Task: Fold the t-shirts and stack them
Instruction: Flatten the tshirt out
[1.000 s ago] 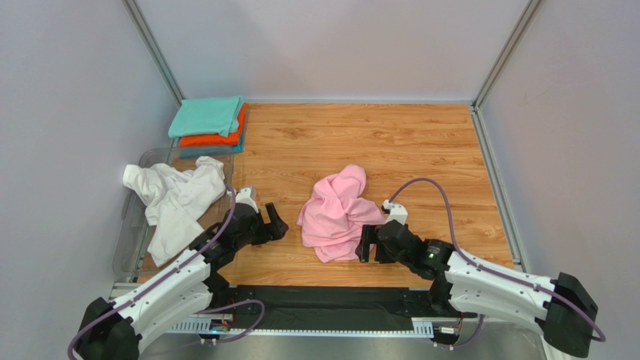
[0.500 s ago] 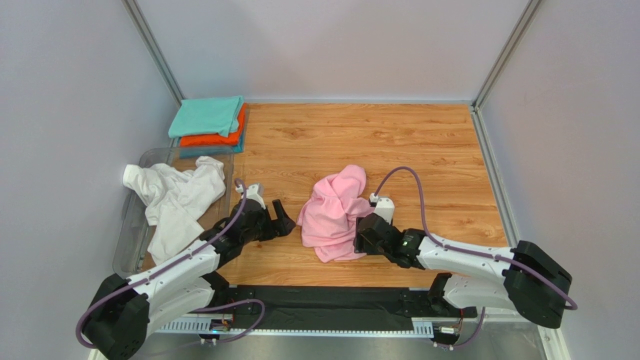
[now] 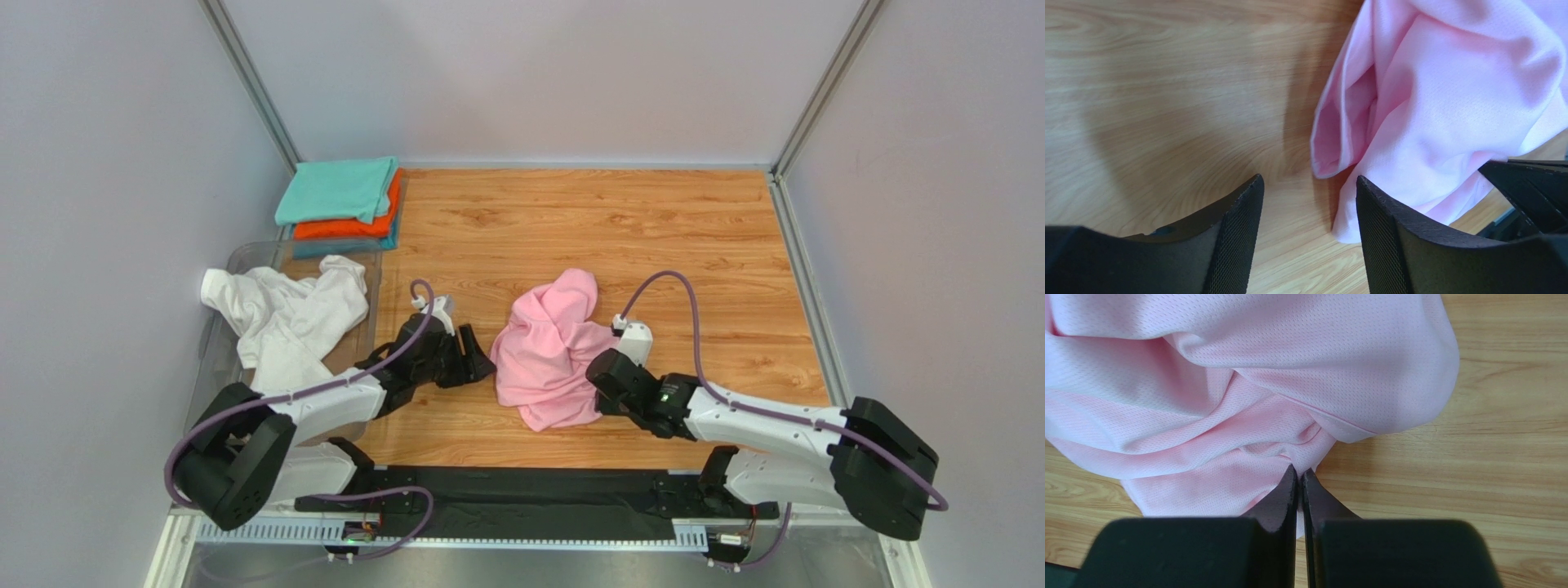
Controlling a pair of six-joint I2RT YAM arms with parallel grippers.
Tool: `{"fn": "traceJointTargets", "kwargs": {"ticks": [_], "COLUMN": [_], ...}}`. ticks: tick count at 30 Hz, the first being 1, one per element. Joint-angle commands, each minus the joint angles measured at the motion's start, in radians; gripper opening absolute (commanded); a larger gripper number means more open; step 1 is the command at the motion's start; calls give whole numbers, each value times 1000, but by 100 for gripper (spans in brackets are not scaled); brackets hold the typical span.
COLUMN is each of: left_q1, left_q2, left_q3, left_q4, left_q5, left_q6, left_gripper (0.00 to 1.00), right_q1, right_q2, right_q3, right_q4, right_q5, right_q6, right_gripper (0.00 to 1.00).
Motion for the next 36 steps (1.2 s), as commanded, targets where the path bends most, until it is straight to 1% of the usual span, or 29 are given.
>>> {"fn": "traceJointTargets", "kwargs": {"ticks": [1, 3, 4, 5, 6, 7, 15, 20, 23, 27, 30, 36], "left_q1": [3, 3, 3, 3, 3, 3, 5, 9, 11, 12, 11, 11], "left_q2": [83, 118, 146, 158, 169, 181, 126, 86, 103, 122, 129, 186], "left_q3": [52, 69, 76, 95, 105, 112, 72, 50, 64, 50, 38, 32], "left_q4": [142, 184, 190, 178, 163, 150, 123, 120, 104, 112, 127, 219], "left_q5": [88, 118, 122, 112, 106, 103, 73, 65, 83, 92, 103, 197], "left_q6": [11, 12, 14, 15, 25, 28, 42, 58, 63, 60, 57, 37], "left_gripper": [61, 57, 52, 48, 42, 41, 41, 39, 39, 33, 33, 33], "right_q1": [0, -3, -3, -3, -1, -4, -14, -20, -21, -21, -23, -21], "right_q2": [-56, -70, -73, -76, -77, -79, -79, -87, -85, -84, -82, -67], "right_q3": [-16, -21, -19, -19, -19, -21, -21, -21, -19, -16, -15, -7], "right_q4": [-11, -17, -20, -24, -24, -26, -44, -55, -58, -67, -67, -70], "right_q5": [54, 53, 53, 53, 53, 50, 54, 51, 50, 50, 51, 47], "right_q6": [31, 25, 26, 28, 22, 22, 17, 16, 17, 20, 22, 22], "right_gripper": [0, 0, 0, 0, 0, 1, 0, 1, 1, 1, 1, 1]}}
